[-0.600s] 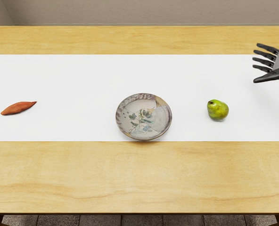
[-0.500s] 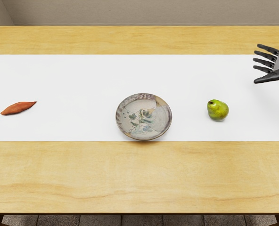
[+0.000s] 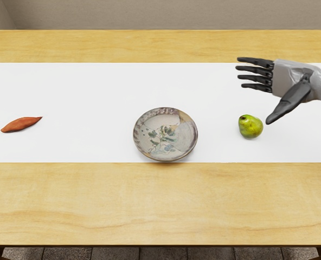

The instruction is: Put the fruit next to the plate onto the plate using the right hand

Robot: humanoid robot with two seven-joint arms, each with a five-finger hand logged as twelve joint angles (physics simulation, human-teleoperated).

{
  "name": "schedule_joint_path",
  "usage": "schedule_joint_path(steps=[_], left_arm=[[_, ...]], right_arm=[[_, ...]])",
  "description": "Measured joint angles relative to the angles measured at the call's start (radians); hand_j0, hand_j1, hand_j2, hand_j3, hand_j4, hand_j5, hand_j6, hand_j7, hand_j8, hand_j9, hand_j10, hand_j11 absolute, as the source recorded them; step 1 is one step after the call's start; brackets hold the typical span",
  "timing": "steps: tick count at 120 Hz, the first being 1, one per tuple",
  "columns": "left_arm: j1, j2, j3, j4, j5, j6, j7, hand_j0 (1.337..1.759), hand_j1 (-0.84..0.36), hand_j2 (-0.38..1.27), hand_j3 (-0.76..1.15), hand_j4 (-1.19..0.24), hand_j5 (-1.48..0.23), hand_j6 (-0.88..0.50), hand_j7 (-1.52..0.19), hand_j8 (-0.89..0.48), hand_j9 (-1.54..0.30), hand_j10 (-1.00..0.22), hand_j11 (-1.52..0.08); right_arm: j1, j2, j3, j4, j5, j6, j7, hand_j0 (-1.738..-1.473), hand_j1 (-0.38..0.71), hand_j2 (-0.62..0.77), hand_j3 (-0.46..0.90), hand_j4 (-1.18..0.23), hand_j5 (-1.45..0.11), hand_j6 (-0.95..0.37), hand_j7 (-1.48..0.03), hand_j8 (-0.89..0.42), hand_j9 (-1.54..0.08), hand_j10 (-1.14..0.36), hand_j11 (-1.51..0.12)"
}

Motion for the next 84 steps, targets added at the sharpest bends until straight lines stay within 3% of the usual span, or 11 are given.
schedule_joint_path(steps=[9, 19, 34, 43, 58, 84], left_arm=[[0.000, 0.000, 0.000, 0.000, 0.000, 0.000, 0.000, 1.658, 0.35, 0.00, 0.00, 0.00, 0.00, 0.00, 0.00, 0.00, 0.00, 0.00, 0.00], [0.000, 0.000, 0.000, 0.000, 0.000, 0.000, 0.000, 1.658, 0.35, 0.00, 0.00, 0.00, 0.00, 0.00, 0.00, 0.00, 0.00, 0.00, 0.00], [0.000, 0.000, 0.000, 0.000, 0.000, 0.000, 0.000, 1.658, 0.35, 0.00, 0.00, 0.00, 0.00, 0.00, 0.00, 0.00, 0.00, 0.00, 0.00], [0.000, 0.000, 0.000, 0.000, 0.000, 0.000, 0.000, 1.658, 0.35, 0.00, 0.00, 0.00, 0.00, 0.00, 0.00, 0.00, 0.00, 0.00, 0.00], [-0.002, 0.000, 0.000, 0.000, 0.000, 0.000, 0.000, 1.658, 0.35, 0.00, 0.00, 0.00, 0.00, 0.00, 0.00, 0.00, 0.00, 0.00, 0.00], [0.000, 0.000, 0.000, 0.000, 0.000, 0.000, 0.000, 1.658, 0.35, 0.00, 0.00, 0.00, 0.00, 0.00, 0.00, 0.00, 0.00, 0.00, 0.00]], right_arm=[[0.001, -0.032, 0.000, 0.144, -0.085, -0.171, -0.076, -1.658, -0.35, 0.00, 0.00, 0.00, 0.00, 0.00, 0.00, 0.00, 0.00, 0.00, 0.00], [-0.001, -0.049, -0.005, 0.244, -0.149, -0.385, -0.174, -1.658, -0.35, 0.00, 0.00, 0.00, 0.00, 0.00, 0.00, 0.00, 0.00, 0.00, 0.00], [0.023, 0.002, -0.008, 0.314, -0.365, -0.623, -0.417, -1.658, -0.35, 0.00, 0.00, 0.00, 0.00, 0.00, 0.00, 0.00, 0.00, 0.00, 0.00], [0.031, 0.048, -0.009, 0.328, -0.492, -0.680, -0.510, -1.658, -0.35, 0.00, 0.00, 0.00, 0.00, 0.00, 0.00, 0.00, 0.00, 0.00, 0.00], [0.016, 0.134, -0.017, 0.332, -0.705, -0.828, -0.572, -1.658, -0.35, 0.00, 0.00, 0.00, 0.00, 0.00, 0.00, 0.00, 0.00, 0.00, 0.00], [-0.023, 0.274, -0.080, 0.250, -0.843, -0.984, -0.595, -1.658, -0.35, 0.00, 0.00, 0.00, 0.00, 0.00, 0.00, 0.00, 0.00, 0.00, 0.00]])
